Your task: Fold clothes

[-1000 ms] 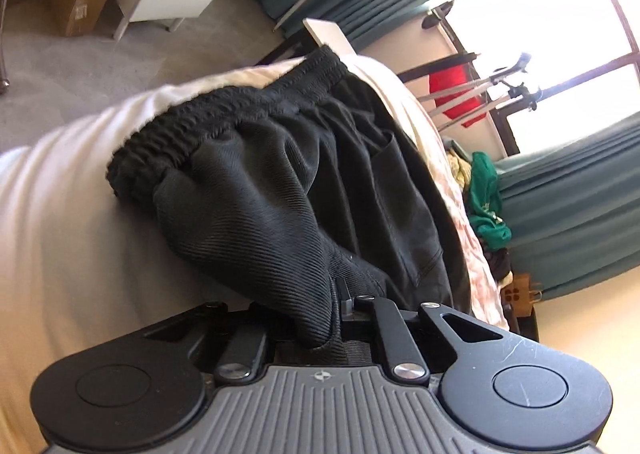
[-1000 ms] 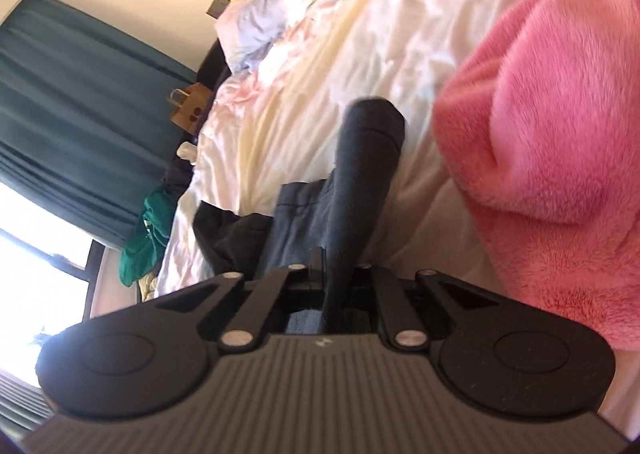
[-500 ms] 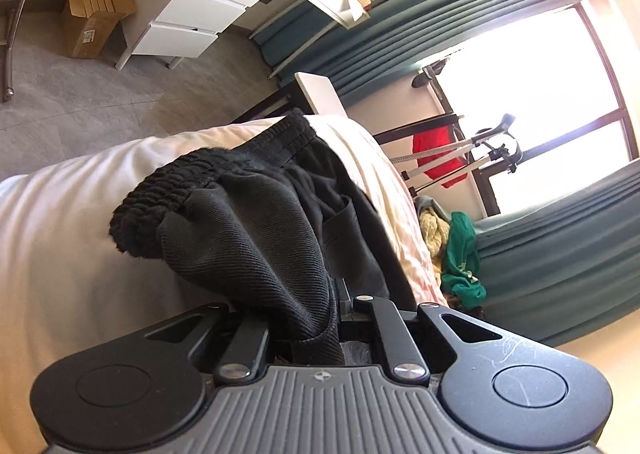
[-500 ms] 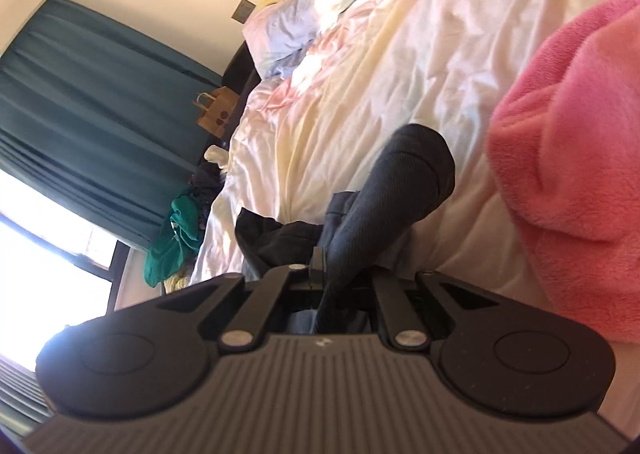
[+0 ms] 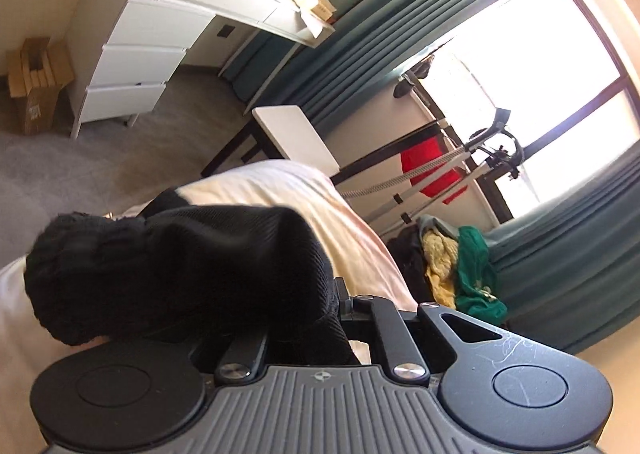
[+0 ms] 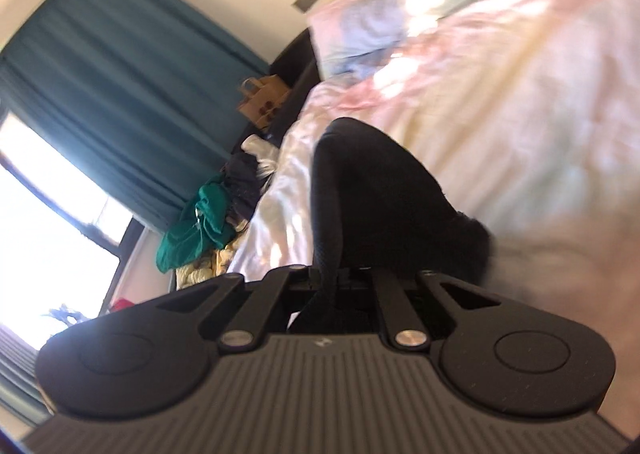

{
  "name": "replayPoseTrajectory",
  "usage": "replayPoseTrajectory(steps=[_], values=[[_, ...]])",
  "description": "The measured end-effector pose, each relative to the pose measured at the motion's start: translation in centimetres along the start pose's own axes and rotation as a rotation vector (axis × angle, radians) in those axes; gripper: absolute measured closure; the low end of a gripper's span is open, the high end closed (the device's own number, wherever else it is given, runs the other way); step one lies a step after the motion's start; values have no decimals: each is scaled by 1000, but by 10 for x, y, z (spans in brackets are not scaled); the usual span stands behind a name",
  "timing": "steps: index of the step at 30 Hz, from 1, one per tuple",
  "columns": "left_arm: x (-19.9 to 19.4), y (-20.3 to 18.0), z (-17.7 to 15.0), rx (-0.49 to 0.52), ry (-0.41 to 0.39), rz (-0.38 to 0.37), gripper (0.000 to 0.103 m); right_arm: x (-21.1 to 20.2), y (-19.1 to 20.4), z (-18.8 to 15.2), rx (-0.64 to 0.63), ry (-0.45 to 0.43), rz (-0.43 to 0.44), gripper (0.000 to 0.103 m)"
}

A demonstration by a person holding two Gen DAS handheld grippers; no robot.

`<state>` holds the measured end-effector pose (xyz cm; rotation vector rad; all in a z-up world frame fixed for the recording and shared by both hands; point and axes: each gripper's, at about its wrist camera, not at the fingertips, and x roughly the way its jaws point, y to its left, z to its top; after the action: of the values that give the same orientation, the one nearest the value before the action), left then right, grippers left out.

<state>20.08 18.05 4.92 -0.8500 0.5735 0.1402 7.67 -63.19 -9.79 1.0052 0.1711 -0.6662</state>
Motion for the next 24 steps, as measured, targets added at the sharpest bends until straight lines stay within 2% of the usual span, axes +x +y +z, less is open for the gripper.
replayPoseTrajectory(steps=[6, 10, 12, 15, 16, 17, 19, 20, 22, 23, 24], values=[[119, -39, 5, 104, -17, 120, 93, 97, 41, -21, -180, 23, -72, 98], [188, -36, -7, 164, 27, 219, 92, 159, 65, -35, -292, 40, -121, 98], [206, -28, -13, 170, 39, 233, 91, 169, 62, -41, -298, 40, -124, 97], [203, -24, -18, 178, 19, 191, 87, 171, 60, -46, -294, 24, -96, 93], [197, -25, -20, 183, 10, 162, 83, 167, 60, -46, -287, 23, -76, 92], [188, -26, -21, 193, 8, 136, 74, 162, 59, -44, -275, 32, -52, 87], [168, -26, -25, 204, 9, 95, 61, 151, 57, -41, -249, 52, -5, 71], [155, -24, -28, 202, 8, 79, 58, 143, 55, -41, -237, 55, 18, 61], [126, -14, -37, 196, 10, 43, 46, 117, 50, -45, -217, 45, 57, 50], [112, -8, -44, 190, 13, 31, 43, 104, 46, -48, -200, 46, 79, 41], [98, -1, -51, 183, 16, 23, 39, 89, 42, -55, -174, 57, 104, 38]])
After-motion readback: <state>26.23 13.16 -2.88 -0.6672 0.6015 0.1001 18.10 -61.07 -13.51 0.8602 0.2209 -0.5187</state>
